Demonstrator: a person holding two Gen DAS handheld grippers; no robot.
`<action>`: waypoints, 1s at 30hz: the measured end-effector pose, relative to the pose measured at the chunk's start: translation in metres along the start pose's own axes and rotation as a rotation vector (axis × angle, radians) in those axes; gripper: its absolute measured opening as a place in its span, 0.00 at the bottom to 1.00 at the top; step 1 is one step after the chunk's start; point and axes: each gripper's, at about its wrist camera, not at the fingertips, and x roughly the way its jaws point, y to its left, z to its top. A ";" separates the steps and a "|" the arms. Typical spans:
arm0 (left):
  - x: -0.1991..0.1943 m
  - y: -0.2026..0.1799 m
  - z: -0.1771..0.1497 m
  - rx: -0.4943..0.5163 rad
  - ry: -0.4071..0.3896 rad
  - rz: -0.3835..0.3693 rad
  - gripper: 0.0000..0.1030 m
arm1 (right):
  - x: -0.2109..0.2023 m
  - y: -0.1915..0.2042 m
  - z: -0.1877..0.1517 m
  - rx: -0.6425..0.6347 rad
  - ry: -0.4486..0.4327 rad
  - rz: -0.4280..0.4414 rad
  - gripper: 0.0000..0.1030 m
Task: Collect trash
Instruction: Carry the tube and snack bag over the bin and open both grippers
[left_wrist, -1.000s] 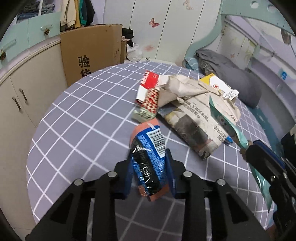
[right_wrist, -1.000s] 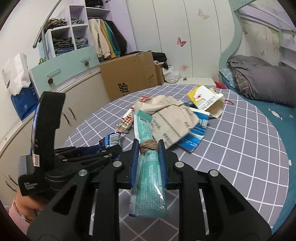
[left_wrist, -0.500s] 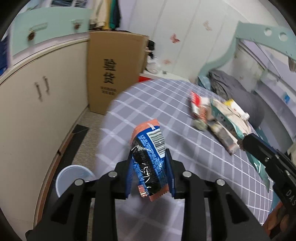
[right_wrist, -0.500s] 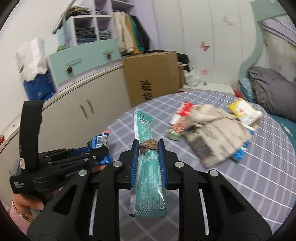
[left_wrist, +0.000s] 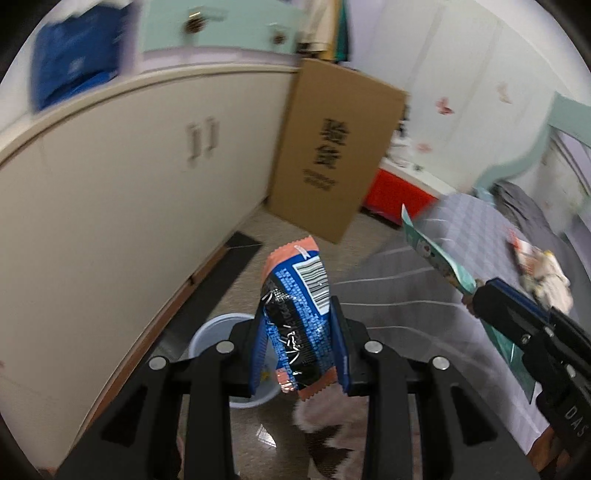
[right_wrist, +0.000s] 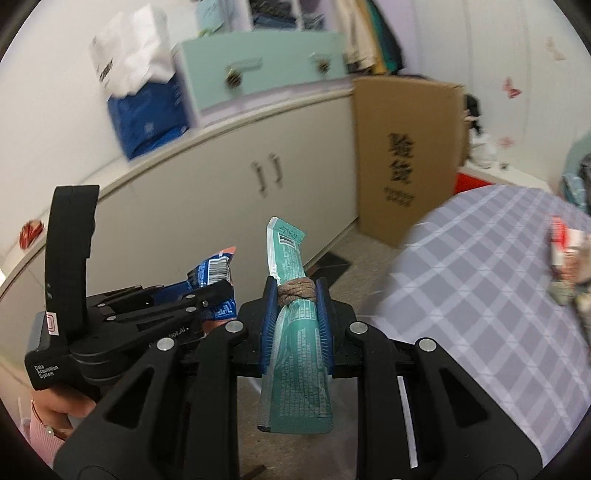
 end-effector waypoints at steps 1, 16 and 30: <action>0.003 0.012 0.000 -0.020 0.002 0.012 0.29 | 0.009 0.006 0.000 -0.006 0.010 0.004 0.20; 0.065 0.095 -0.010 -0.107 0.119 0.106 0.29 | 0.119 0.019 -0.021 0.012 0.151 -0.066 0.61; 0.082 0.068 -0.006 -0.059 0.135 0.077 0.29 | 0.094 0.016 -0.010 0.056 0.054 -0.041 0.62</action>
